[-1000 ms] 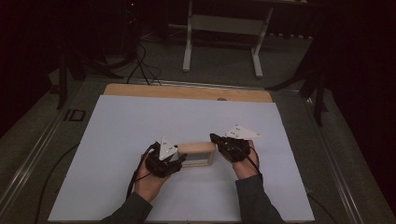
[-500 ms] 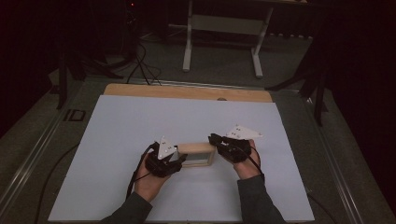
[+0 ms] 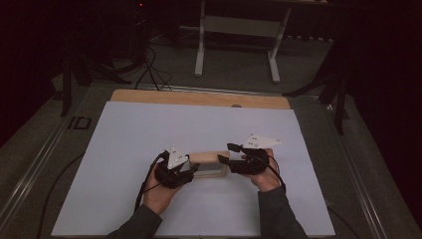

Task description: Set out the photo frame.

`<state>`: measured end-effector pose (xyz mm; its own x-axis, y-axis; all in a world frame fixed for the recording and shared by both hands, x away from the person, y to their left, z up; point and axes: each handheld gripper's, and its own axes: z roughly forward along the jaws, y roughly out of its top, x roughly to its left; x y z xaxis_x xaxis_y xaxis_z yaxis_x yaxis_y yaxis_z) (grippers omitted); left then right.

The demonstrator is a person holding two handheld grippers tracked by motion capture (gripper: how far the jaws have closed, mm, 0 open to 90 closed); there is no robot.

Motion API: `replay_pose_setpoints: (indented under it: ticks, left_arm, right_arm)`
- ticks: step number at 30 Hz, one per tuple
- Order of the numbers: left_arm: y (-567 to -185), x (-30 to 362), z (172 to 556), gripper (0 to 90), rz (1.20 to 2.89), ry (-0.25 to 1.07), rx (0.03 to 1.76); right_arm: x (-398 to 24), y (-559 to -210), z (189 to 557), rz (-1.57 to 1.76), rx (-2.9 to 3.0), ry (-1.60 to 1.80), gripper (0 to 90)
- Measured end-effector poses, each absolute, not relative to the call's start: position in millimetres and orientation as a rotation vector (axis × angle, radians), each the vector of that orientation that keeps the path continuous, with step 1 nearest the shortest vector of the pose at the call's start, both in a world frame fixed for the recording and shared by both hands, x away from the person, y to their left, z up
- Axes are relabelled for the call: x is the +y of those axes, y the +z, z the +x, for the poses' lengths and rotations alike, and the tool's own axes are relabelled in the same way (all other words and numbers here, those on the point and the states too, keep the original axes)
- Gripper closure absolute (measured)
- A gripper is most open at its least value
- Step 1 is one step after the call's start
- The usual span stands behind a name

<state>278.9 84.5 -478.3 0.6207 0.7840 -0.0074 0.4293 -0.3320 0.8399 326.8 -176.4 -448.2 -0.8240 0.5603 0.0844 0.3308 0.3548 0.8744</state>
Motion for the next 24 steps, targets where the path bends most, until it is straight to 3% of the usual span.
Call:
replay_pose_setpoints:
  ticks: [15, 24]
  left_arm:
    - [-478, 86, 281, 55.6, 1.963, 0.504, 0.961]
    - [-478, 87, 281, 56.0, 1.963, 0.497, 0.959]
  right_arm:
    - [-172, -466, 332, 0.769, 2.503, 1.371, 37.3]
    - [-172, -474, 334, 0.778, 2.517, 1.308, 45.1]
